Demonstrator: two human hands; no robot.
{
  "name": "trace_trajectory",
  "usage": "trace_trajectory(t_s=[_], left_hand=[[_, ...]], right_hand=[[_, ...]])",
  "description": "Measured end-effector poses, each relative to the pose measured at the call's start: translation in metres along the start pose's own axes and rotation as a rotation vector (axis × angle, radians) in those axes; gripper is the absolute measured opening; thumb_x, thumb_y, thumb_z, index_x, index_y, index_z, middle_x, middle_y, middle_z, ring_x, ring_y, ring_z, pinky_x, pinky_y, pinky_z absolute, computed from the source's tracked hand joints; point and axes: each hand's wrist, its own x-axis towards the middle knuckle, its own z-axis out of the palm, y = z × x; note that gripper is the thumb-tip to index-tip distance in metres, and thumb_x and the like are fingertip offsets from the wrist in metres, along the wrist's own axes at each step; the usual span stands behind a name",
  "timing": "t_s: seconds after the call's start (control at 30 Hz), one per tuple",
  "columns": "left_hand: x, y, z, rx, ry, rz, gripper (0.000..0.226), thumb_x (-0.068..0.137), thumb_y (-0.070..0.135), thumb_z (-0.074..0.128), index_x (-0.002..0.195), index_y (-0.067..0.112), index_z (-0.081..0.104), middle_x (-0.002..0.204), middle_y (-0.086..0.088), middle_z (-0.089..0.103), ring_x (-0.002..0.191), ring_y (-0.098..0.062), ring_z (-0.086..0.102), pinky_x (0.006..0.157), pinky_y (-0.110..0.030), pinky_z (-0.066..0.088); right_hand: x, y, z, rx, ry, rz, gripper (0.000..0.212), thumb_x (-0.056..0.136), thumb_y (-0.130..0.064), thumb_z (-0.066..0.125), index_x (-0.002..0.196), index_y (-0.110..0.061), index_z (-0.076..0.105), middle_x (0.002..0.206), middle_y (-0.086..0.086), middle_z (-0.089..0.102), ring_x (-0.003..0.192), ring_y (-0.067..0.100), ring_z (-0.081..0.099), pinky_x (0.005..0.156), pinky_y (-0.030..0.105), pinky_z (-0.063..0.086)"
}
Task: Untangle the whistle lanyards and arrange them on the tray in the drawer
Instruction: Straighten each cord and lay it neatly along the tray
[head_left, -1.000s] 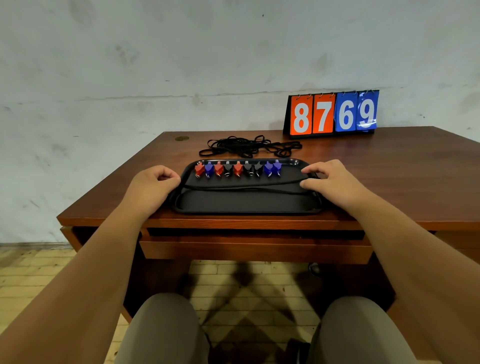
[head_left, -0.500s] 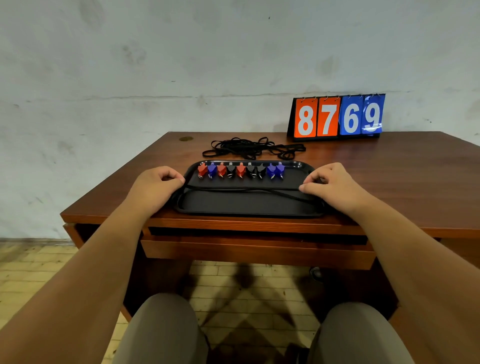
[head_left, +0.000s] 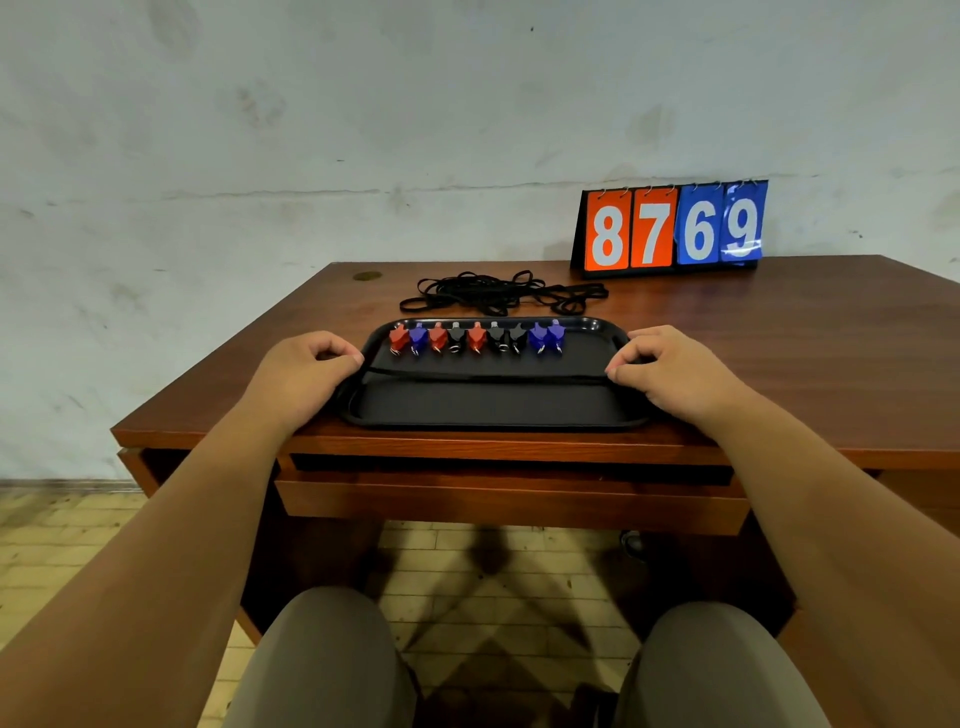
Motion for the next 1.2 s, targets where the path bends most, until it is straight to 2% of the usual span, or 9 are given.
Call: trace_trajectory(t_s=[0.1, 0.2, 0.3, 0.4, 0.53, 0.83, 0.97, 1.07, 1.2], left_hand=[[-0.001, 0.001, 0.0, -0.003, -0.001, 0.007, 0.013, 0.102, 0.032, 0.069, 0.097, 0.029, 0.08, 0.105, 0.013, 0.074, 0.097, -0.008, 0.064, 0.076, -0.024, 0.044], [-0.001, 0.001, -0.001, -0.013, -0.004, 0.002, 0.014, 0.103, 0.031, 0.067, 0.096, 0.028, 0.079, 0.104, 0.011, 0.074, 0.097, -0.009, 0.064, 0.074, -0.023, 0.043], [-0.001, 0.001, -0.001, -0.004, -0.007, 0.006, 0.016, 0.104, 0.033, 0.065, 0.098, 0.028, 0.079, 0.105, 0.012, 0.073, 0.097, -0.008, 0.063, 0.074, -0.022, 0.042], [0.0, 0.002, 0.0, -0.007, -0.009, -0.006, 0.017, 0.104, 0.033, 0.064, 0.1, 0.029, 0.08, 0.106, 0.013, 0.072, 0.098, -0.008, 0.062, 0.074, -0.022, 0.042], [0.004, 0.002, 0.001, -0.067, 0.011, -0.057, 0.019, 0.101, 0.036, 0.065, 0.097, 0.028, 0.081, 0.106, 0.013, 0.074, 0.102, -0.011, 0.065, 0.081, -0.03, 0.049], [0.013, 0.02, -0.001, -0.169, 0.065, -0.088, 0.02, 0.103, 0.032, 0.061, 0.099, 0.029, 0.08, 0.107, 0.005, 0.073, 0.104, -0.021, 0.069, 0.099, -0.049, 0.06], [0.029, 0.044, 0.005, -0.02, 0.03, 0.021, 0.019, 0.107, 0.03, 0.058, 0.106, 0.031, 0.077, 0.109, 0.013, 0.071, 0.108, -0.013, 0.065, 0.098, -0.039, 0.055], [0.042, 0.063, 0.013, 0.0, -0.026, 0.072, 0.019, 0.107, 0.027, 0.058, 0.107, 0.031, 0.077, 0.11, 0.017, 0.07, 0.103, -0.006, 0.062, 0.096, -0.034, 0.049], [0.064, 0.081, 0.026, 0.007, -0.075, 0.121, 0.02, 0.105, 0.029, 0.059, 0.105, 0.032, 0.078, 0.108, 0.015, 0.073, 0.094, -0.006, 0.065, 0.089, -0.032, 0.052]], right_hand=[[-0.002, 0.0, 0.0, 0.024, 0.009, -0.019, 0.015, 0.103, -0.02, 0.071, 0.096, -0.012, 0.082, 0.097, -0.025, 0.057, 0.1, 0.012, 0.064, 0.068, 0.014, 0.041], [-0.001, 0.001, 0.0, 0.055, 0.008, 0.003, 0.016, 0.102, -0.028, 0.072, 0.094, -0.018, 0.082, 0.099, -0.024, 0.061, 0.091, 0.002, 0.061, 0.072, 0.017, 0.04], [0.003, 0.002, 0.0, 0.083, 0.03, 0.04, 0.019, 0.102, -0.037, 0.069, 0.091, -0.027, 0.082, 0.105, -0.018, 0.072, 0.098, 0.005, 0.065, 0.077, 0.026, 0.044], [0.004, 0.003, -0.001, 0.121, 0.063, 0.103, 0.02, 0.102, -0.042, 0.066, 0.099, -0.03, 0.081, 0.111, -0.021, 0.069, 0.101, 0.003, 0.06, 0.087, 0.033, 0.043], [0.011, 0.002, -0.002, 0.18, 0.098, 0.217, 0.027, 0.097, -0.051, 0.067, 0.111, -0.032, 0.08, 0.117, -0.007, 0.071, 0.111, 0.018, 0.062, 0.101, 0.043, 0.051], [0.028, -0.015, -0.01, 0.274, 0.108, 0.46, 0.031, 0.093, -0.048, 0.06, 0.103, -0.026, 0.079, 0.117, 0.006, 0.074, 0.11, 0.026, 0.065, 0.092, 0.045, 0.049], [0.044, -0.018, -0.013, 0.249, 0.139, 0.495, 0.036, 0.094, -0.044, 0.058, 0.106, -0.017, 0.078, 0.105, 0.016, 0.076, 0.095, 0.03, 0.068, 0.091, 0.047, 0.055], [0.059, -0.019, -0.014, 0.226, 0.148, 0.44, 0.033, 0.085, -0.042, 0.061, 0.094, -0.013, 0.075, 0.092, 0.014, 0.067, 0.083, 0.031, 0.062, 0.084, 0.048, 0.056], [0.077, -0.022, -0.018, 0.133, 0.125, 0.426, 0.029, 0.1, -0.035, 0.057, 0.101, -0.012, 0.074, 0.097, 0.013, 0.069, 0.104, 0.037, 0.068, 0.102, 0.053, 0.056]])
